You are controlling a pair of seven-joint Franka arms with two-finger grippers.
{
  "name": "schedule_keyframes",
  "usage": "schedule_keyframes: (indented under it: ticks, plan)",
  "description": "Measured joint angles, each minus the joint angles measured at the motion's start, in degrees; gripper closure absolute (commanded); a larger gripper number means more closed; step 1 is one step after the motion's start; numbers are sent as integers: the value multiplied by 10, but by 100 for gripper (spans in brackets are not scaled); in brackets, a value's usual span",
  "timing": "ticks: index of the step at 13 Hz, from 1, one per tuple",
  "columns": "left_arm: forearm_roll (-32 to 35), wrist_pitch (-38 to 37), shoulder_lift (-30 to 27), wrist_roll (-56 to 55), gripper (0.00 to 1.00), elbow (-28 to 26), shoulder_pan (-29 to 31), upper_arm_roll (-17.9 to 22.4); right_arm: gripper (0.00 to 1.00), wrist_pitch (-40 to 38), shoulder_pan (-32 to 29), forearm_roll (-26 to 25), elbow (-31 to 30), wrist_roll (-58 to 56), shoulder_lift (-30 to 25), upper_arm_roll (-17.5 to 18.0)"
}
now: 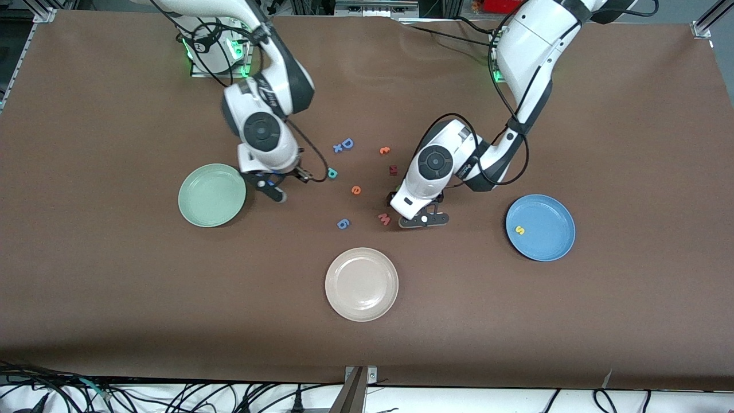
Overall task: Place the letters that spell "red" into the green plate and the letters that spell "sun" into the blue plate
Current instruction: 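Place the cyan l on the green plate while the left gripper grasps u, then carry the yellow u toward the blue plate while the right gripper grasps p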
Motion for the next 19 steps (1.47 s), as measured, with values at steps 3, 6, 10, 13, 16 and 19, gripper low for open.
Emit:
schedule_keyframes:
  ticks: [3, 6, 10, 13, 16, 19]
  plan:
    - [0, 1, 5, -20, 12, 0, -4, 0, 100, -52, -4, 0, 0, -159, -17, -91]
    - [0, 15, 16, -33, 15, 0, -7, 0, 100, -42, -8, 0, -21, -314, -7, -172]
    - [0, 23, 27, -45, 33, 0, -15, 0, 100, 84, -32, 2, -90, -426, 25, -207]
    - [0, 24, 27, -47, 52, 5, -15, 0, 82, 147, -34, 38, -127, -447, 59, -202]
    - [0, 24, 27, -48, 78, 10, -16, -1, 17, 148, -29, 57, -127, -451, 66, -196]
    - [0, 23, 25, -51, 84, 10, -16, 0, 14, 142, -29, 60, -122, -451, 61, -196]
